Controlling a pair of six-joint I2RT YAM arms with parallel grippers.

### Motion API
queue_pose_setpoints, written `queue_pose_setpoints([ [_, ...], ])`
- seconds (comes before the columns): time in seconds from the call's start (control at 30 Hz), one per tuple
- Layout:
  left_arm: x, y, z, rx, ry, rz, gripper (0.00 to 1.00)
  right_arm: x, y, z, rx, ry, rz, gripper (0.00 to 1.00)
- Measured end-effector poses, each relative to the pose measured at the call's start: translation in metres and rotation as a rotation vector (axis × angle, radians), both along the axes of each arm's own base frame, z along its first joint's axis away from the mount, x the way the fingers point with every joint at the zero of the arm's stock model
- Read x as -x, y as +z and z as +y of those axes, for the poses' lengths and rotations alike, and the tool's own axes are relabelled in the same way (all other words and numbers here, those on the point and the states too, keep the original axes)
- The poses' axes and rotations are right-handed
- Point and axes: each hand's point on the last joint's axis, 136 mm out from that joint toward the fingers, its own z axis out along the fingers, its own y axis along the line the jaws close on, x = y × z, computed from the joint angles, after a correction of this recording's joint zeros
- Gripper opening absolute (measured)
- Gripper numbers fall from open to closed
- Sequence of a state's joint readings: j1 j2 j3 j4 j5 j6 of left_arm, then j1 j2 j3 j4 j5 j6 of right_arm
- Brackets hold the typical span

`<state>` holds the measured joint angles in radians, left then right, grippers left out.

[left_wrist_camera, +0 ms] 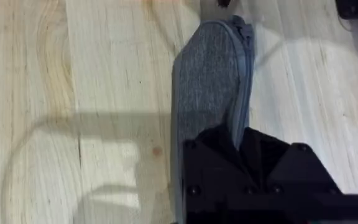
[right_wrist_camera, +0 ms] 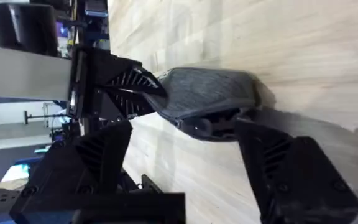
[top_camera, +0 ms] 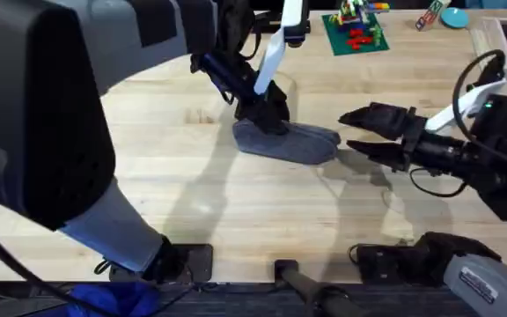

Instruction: Unzip the bag, pick up the pens from the table one at a time and place them inside, then zip the bag closed.

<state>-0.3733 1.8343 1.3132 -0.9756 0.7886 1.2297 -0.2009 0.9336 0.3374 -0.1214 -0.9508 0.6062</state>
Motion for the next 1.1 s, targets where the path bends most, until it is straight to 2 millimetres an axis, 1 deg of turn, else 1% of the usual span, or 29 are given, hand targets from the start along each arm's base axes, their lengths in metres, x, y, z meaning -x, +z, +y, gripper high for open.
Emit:
queue_pose_setpoints([
  [0.27,0.0,0.0,0.0,0.0,0.0,0.0,0.041,0.0,-0.007,0.013,-0.03,0.035,0.055,0.995],
  [0.37,0.0,0.0,0.0,0.0,0.0,0.0,0.041,-0.002,-0.004,0.016,-0.037,0.044,0.045,0.995],
  [0.4,0.0,0.0,0.0,0.0,0.0,0.0,0.041,-0.003,-0.002,0.021,-0.037,0.056,0.033,0.995],
  [0.57,0.0,0.0,0.0,0.0,0.0,0.0,0.041,-0.001,-0.003,0.033,-0.029,0.08,0.044,0.995],
  [0.7,0.0,0.0,0.0,0.0,0.0,0.0,0.041,-0.005,0.005,0.04,-0.028,0.099,-0.005,0.994],
  [0.8,0.0,0.0,0.0,0.0,0.0,-0.001,0.041,-0.008,0.009,0.04,-0.031,0.095,-0.025,0.995],
  [0.93,0.0,0.0,0.0,0.0,0.001,0.0,0.041,-0.008,0.01,0.041,-0.038,0.095,-0.024,0.995],
  [1.1,-0.001,0.0,0.0,0.0,0.002,-0.001,0.041,-0.007,0.019,0.045,-0.065,0.129,-0.058,0.995],
])
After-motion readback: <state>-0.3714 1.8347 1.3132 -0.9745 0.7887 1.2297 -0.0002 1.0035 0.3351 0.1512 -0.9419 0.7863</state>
